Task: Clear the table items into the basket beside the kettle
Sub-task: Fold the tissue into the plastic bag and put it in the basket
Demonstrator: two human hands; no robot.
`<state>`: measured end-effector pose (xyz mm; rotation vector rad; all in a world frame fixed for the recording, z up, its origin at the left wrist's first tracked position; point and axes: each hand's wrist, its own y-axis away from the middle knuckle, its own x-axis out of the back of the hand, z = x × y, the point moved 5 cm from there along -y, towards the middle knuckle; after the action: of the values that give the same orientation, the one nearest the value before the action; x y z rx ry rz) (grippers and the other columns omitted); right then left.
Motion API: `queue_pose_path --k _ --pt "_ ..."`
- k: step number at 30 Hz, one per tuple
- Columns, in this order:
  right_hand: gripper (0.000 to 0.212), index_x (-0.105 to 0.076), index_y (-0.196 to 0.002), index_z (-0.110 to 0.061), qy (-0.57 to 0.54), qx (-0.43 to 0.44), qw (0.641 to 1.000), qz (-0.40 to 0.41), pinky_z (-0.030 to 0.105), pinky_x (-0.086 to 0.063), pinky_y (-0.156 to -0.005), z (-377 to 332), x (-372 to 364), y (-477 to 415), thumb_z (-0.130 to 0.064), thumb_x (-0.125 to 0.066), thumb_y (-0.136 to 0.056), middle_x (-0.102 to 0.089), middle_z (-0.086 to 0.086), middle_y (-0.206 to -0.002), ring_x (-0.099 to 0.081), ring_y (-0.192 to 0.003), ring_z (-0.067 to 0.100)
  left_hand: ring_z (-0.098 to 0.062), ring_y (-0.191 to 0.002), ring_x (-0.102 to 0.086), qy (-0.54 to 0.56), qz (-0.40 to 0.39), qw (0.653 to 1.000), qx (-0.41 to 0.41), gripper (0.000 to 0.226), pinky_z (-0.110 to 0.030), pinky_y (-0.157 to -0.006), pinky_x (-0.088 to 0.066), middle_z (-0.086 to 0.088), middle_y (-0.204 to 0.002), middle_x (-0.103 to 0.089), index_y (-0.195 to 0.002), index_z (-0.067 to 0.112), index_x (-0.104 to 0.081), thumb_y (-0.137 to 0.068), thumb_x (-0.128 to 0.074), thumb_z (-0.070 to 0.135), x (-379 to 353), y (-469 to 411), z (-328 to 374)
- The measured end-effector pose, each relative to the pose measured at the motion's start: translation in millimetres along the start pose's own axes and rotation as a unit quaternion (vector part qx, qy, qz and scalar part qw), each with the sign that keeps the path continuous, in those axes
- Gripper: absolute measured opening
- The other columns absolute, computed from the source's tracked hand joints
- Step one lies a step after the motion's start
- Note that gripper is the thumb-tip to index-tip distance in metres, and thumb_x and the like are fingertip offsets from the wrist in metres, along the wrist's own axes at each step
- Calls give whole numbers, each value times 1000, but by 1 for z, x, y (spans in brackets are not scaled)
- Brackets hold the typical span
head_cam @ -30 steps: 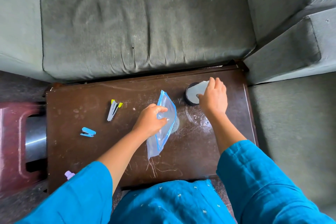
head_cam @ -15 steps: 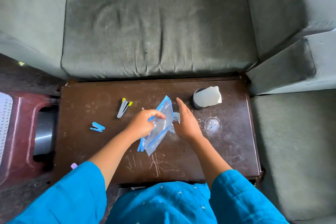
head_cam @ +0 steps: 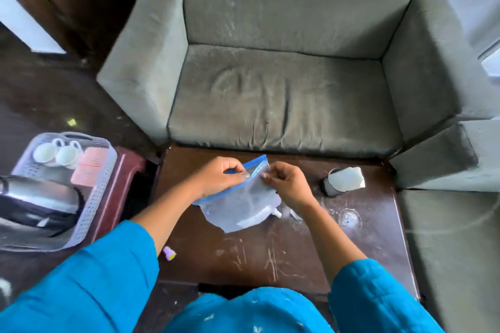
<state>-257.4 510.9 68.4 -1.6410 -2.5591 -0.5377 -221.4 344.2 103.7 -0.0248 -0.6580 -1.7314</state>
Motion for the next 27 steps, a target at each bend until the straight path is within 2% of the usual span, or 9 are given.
queue_pose_path --k 3,6,9,11,14,19,22,25,27 --pt "21 -60 -72 -24 -21 31 999 19 8 -37 -48 -22 -17 5 -7 -64 -84 -55 -20 -50 -44 -46 -5 -12 -72 -56 -83 70 991 -84 12 -23 -71 -43 -1 -81 -66 -72 15 -65 -73 -77 18 23 12 13" --pt "11 -59 -79 -14 -34 47 998 34 9 -40 -48 -37 -27 7 -16 -58 -90 -59 -17 -51 -48 -46 -4 -6 -60 -52 -185 102 969 -125 10 -8 -54 -34 9 -66 -60 -72 15 -66 -75 -74 21 34 20 20" --pt "16 -57 -74 -19 -43 50 996 64 10 -39 -48 -46 -31 7 -15 -60 -89 -55 -16 -49 -46 -45 -3 0 -48 -47 -183 115 967 -132 10 -13 -46 -32 14 -52 -52 -75 21 -61 -76 -71 21 41 24 19" --pt "13 -59 -76 -19 -58 46 995 67 15 -41 -51 -49 -34 7 -15 -62 -88 -53 -13 -54 -47 -47 0 -3 -47 -48 -158 107 973 -130 17 -16 -46 -32 13 -58 -59 -84 25 -56 -77 -70 20 43 26 17" --pt "9 -62 -78 -16 -48 42 996 63 22 -41 -53 -53 -37 6 -14 -63 -86 -52 -9 -56 -49 -48 4 -8 -55 -53 -149 100 976 -124 26 -23 -57 -41 11 -68 -67 -101 26 -59 -78 -71 22 46 26 18" --pt "17 -65 -72 -22 -18 55 998 39 18 -39 -54 -65 -41 3 -11 -65 -84 -52 -13 -54 -46 -53 2 0 -47 -44 -116 114 980 -119 3 -11 -46 -32 10 -61 -57 -81 21 -68 -79 -69 20 47 22 20" --pt "10 -66 -74 -15 9 67 997 31 24 -37 -55 -67 -38 0 -12 -66 -84 -49 -8 -55 -43 -56 7 -2 -51 -45 -120 115 979 -115 3 -12 -46 -31 5 -64 -61 -81 18 -68 -79 -69 17 47 20 24" --pt "11 -66 -72 -15 25 80 996 30 28 -32 -53 -69 -33 -3 -13 -68 -82 -47 -6 -55 -39 -56 10 2 -43 -47 -120 120 979 -111 3 -10 -43 -32 13 -53 -55 -78 17 -69 -78 -69 14 47 18 26" --pt "10 -65 -73 -5 13 79 996 25 34 -29 -56 -69 -31 -5 -11 -68 -81 -45 5 -59 -35 -59 17 4 -40 -47 -110 135 979 -110 11 -11 -41 -31 14 -48 -51 -70 19 -66 -77 -69 12 48 17 26"
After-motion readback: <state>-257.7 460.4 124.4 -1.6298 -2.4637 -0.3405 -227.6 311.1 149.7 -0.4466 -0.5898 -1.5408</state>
